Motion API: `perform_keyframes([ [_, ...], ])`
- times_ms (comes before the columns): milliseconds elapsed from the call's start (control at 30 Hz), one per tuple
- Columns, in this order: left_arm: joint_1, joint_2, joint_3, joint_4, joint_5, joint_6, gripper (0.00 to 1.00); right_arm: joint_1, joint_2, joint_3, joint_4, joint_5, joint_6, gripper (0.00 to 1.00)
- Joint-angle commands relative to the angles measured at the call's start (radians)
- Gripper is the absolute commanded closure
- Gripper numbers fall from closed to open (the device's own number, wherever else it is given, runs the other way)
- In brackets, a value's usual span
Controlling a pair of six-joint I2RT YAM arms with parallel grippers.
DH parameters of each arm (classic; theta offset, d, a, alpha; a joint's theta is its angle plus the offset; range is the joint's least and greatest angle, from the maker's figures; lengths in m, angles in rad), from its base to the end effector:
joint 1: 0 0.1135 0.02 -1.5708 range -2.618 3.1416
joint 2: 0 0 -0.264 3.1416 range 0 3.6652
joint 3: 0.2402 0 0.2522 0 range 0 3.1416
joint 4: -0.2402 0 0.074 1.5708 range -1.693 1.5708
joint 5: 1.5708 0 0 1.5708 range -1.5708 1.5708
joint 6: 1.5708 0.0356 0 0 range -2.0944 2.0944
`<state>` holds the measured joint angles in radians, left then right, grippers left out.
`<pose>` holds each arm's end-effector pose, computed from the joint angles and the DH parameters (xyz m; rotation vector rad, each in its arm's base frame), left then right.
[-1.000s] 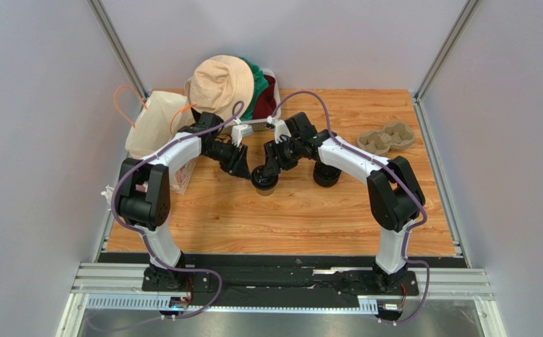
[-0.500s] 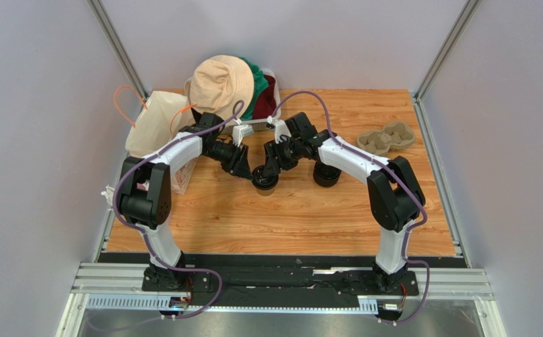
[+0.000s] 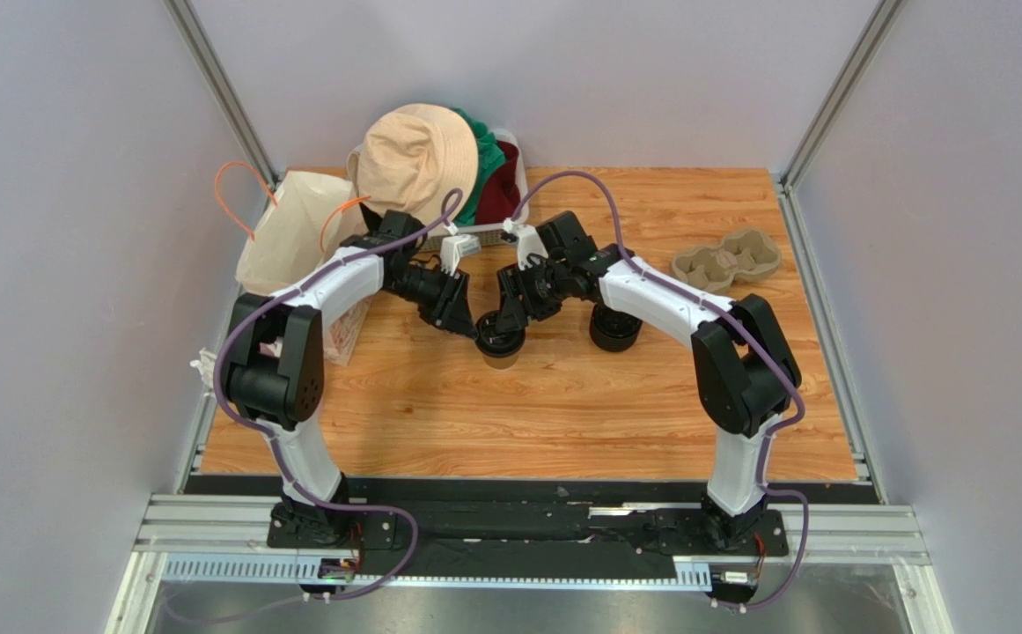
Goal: Pack the takeout coffee
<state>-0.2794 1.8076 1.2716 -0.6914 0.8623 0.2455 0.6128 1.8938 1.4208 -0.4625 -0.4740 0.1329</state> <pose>0.3346 -0.1241 0.2051 0.8662 2.4328 -1.1916 0.3276 0.2502 0.2206 -0.8119 2.4566 0.8891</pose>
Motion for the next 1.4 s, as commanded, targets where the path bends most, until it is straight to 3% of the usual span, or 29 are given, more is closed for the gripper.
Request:
perform_keyframes([
  [0, -0.052, 0.072, -0.028, 0.006, -0.241, 0.044, 0.63, 0.018, 0.022, -0.059, -0.093, 0.155, -0.070, 0.46],
  [200, -0.106, 0.079, -0.054, 0.006, -0.344, 0.060, 0.63, 0.042, 0.030, -0.105, -0.096, 0.218, -0.102, 0.46],
  [400, -0.093, 0.052, -0.017, 0.001, -0.277, 0.054, 0.61, 0.042, -0.002, -0.100, -0.094, 0.216, -0.119, 0.46],
  [800, -0.055, -0.100, 0.253, -0.164, -0.094, 0.086, 0.36, 0.042, -0.081, 0.000, -0.163, 0.179, -0.168, 0.44],
  [1167, -0.015, -0.201, 0.432, -0.290, -0.066, 0.110, 0.21, 0.018, -0.107, 0.104, -0.218, 0.198, -0.196, 0.22],
  [1367, 0.017, -0.303, 0.472, -0.316, -0.132, 0.115, 0.13, 0.016, -0.116, 0.168, -0.257, 0.238, -0.219, 0.19],
])
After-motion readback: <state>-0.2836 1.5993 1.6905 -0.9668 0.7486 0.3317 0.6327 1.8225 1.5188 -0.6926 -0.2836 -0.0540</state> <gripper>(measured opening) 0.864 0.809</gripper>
